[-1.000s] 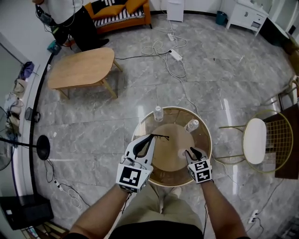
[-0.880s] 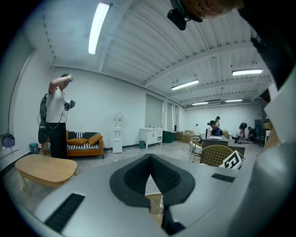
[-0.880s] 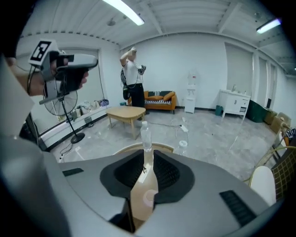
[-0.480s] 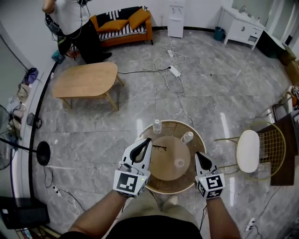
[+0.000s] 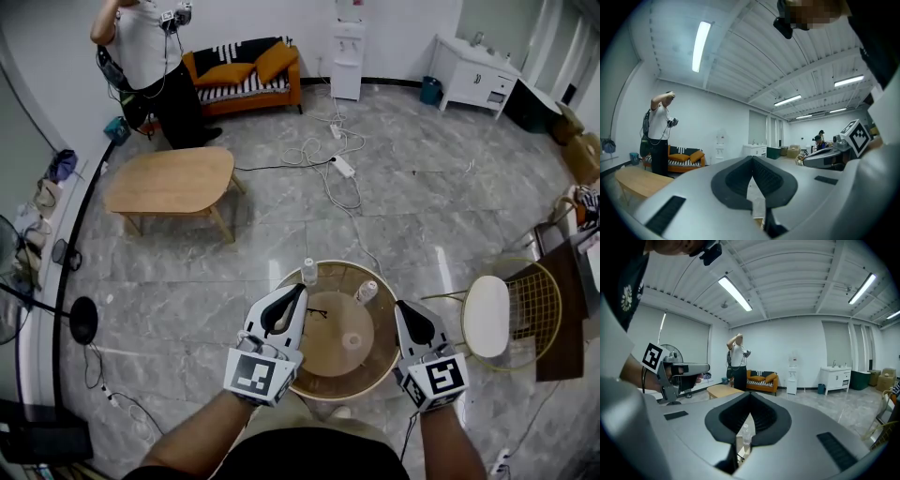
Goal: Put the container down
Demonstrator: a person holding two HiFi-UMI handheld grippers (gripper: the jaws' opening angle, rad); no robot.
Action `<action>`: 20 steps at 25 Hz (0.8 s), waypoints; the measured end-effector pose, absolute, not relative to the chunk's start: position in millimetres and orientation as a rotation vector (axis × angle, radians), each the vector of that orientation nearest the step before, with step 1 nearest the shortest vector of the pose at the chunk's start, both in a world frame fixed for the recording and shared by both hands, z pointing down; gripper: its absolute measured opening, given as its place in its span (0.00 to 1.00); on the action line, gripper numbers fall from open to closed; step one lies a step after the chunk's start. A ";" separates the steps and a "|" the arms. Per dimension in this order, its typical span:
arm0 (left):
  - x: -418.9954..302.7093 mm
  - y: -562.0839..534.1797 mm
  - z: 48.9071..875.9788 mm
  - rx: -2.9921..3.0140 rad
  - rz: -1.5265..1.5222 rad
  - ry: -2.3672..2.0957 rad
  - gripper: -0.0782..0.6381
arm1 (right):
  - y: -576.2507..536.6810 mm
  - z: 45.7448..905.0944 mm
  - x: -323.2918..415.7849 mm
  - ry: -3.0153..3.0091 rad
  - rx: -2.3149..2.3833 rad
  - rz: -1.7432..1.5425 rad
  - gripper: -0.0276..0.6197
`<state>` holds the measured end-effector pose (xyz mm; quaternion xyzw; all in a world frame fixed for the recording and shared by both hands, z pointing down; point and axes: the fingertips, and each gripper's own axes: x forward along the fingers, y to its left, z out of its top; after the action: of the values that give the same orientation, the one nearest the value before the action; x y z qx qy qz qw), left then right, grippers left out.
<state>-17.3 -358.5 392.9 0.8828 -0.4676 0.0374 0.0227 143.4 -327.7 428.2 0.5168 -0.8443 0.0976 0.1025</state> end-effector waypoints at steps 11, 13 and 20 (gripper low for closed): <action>-24.2 -333.7 342.2 2.749 0.040 -1.500 0.13 | -306.8 362.7 146.4 -2.607 1.509 0.184 0.06; -22.9 -326.9 332.4 2.759 0.050 -1.508 0.13 | -300.9 350.3 146.1 -2.620 1.501 0.161 0.06; -12.3 -297.2 306.0 2.814 0.067 -1.542 0.13 | -276.0 329.0 150.2 -2.663 1.487 0.118 0.06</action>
<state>-12.3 -297.2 306.0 0.8763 -0.4802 0.0209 -0.0339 150.2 -276.0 329.0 0.4868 -0.8715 0.0387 0.0445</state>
